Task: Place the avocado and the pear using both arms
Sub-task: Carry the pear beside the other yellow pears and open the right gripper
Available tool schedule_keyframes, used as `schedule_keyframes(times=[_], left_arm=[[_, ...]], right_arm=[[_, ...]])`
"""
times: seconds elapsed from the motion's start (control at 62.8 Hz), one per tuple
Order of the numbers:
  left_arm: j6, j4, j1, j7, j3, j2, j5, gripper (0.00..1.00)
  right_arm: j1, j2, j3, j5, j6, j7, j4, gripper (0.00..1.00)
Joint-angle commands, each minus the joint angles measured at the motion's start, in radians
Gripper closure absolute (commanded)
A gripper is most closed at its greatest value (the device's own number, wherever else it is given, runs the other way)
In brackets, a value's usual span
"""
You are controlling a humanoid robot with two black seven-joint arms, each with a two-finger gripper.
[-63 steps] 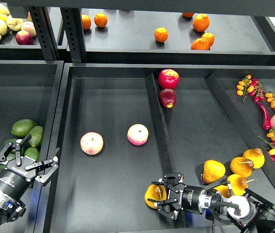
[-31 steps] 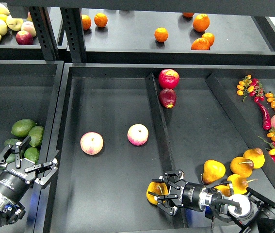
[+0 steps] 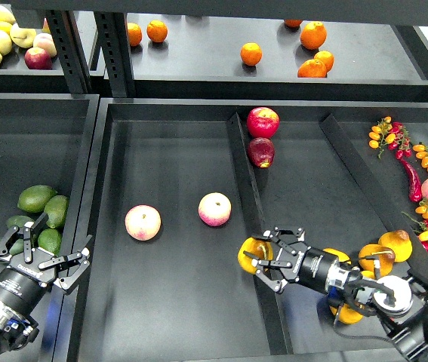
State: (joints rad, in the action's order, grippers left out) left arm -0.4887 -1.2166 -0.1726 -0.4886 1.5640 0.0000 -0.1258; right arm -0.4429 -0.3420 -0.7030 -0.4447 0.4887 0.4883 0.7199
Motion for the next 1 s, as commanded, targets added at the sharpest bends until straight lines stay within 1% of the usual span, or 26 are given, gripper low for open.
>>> schedule_keyframes(times=[0.0, 0.111, 0.271, 0.716, 0.86, 0.987], left_arm=[[0.000, 0.000, -0.001, 0.000, -0.007, 0.000, 0.002, 0.01], [0.000, -0.001, -0.001, 0.000, -0.009, 0.000, 0.008, 0.01], [0.000, -0.001, -0.001, 0.000, -0.009, 0.000, 0.014, 0.01], [0.000, 0.005, -0.002, 0.000, -0.013, 0.000, 0.014, 0.01], [0.000, 0.006, -0.002, 0.000, -0.018, 0.000, 0.014, 0.01], [0.000, 0.005, -0.004, 0.000, -0.021, 0.000, 0.014, 0.01]], right_arm=[[0.004, -0.094, 0.002, -0.043, 0.000, 0.000, 0.044, 0.75], [0.036, -0.153, 0.002, -0.048, 0.000, 0.000, 0.081, 0.75], [0.087, -0.176, 0.000, -0.048, 0.000, 0.000, 0.108, 0.75], [0.219, -0.175, 0.000, 0.003, 0.000, 0.000, 0.101, 0.73], [0.231, -0.169, 0.000, 0.009, 0.000, 0.000, 0.095, 0.71], [0.233, -0.166, -0.001, 0.041, 0.000, 0.000, 0.081, 0.67]])
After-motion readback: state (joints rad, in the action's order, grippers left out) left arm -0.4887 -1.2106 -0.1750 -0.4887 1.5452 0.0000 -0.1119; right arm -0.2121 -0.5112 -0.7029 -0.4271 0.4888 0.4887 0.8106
